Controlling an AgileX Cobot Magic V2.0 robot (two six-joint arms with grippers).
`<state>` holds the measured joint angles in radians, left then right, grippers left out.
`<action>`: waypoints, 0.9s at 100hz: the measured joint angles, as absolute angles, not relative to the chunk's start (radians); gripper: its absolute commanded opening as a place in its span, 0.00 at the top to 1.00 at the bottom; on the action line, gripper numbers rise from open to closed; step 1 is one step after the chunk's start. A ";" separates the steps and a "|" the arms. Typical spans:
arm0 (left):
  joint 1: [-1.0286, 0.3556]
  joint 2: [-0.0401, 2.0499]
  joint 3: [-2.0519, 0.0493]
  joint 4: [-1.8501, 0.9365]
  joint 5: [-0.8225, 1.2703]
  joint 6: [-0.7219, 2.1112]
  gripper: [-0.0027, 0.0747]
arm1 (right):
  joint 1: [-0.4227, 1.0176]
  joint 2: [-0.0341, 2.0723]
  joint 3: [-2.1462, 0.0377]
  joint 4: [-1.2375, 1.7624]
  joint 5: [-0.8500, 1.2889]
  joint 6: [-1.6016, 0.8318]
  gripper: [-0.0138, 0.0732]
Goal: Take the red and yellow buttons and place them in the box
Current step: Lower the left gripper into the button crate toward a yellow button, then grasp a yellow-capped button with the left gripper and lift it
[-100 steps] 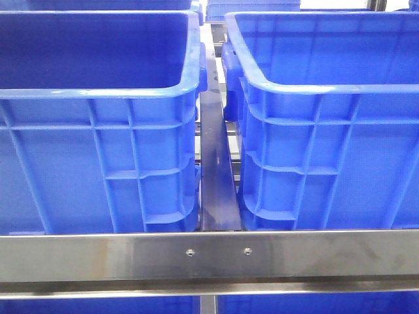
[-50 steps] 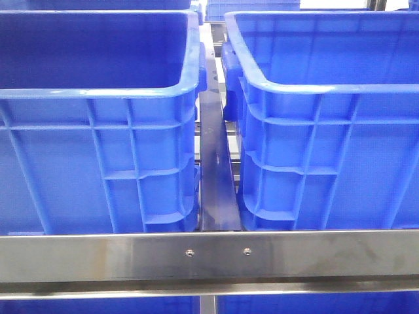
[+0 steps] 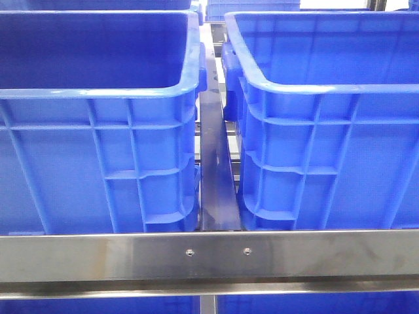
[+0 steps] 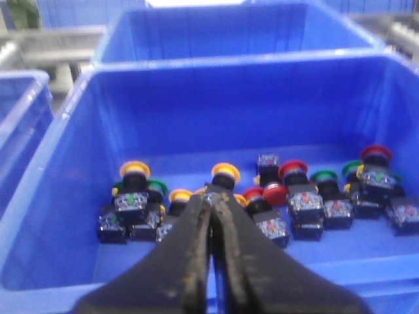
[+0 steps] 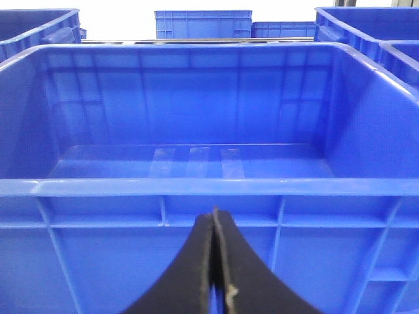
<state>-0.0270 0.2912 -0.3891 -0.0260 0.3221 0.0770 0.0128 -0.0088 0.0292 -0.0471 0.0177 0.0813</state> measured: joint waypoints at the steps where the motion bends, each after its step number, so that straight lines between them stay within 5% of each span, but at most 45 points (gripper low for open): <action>1: -0.027 0.299 -0.398 -0.026 0.325 0.077 0.75 | 0.013 -0.009 0.029 -0.047 0.018 0.081 0.91; 13: -0.027 0.429 -0.469 -0.026 0.332 0.075 0.38 | 0.013 -0.009 0.029 -0.047 0.018 0.081 0.91; 24: -0.027 0.555 -0.525 -0.034 0.332 0.075 0.21 | 0.013 -0.009 0.029 -0.047 0.018 0.081 0.91; 90: -0.027 1.332 -1.068 -0.033 0.691 0.115 0.20 | 0.013 -0.009 0.029 -0.047 0.018 0.081 0.91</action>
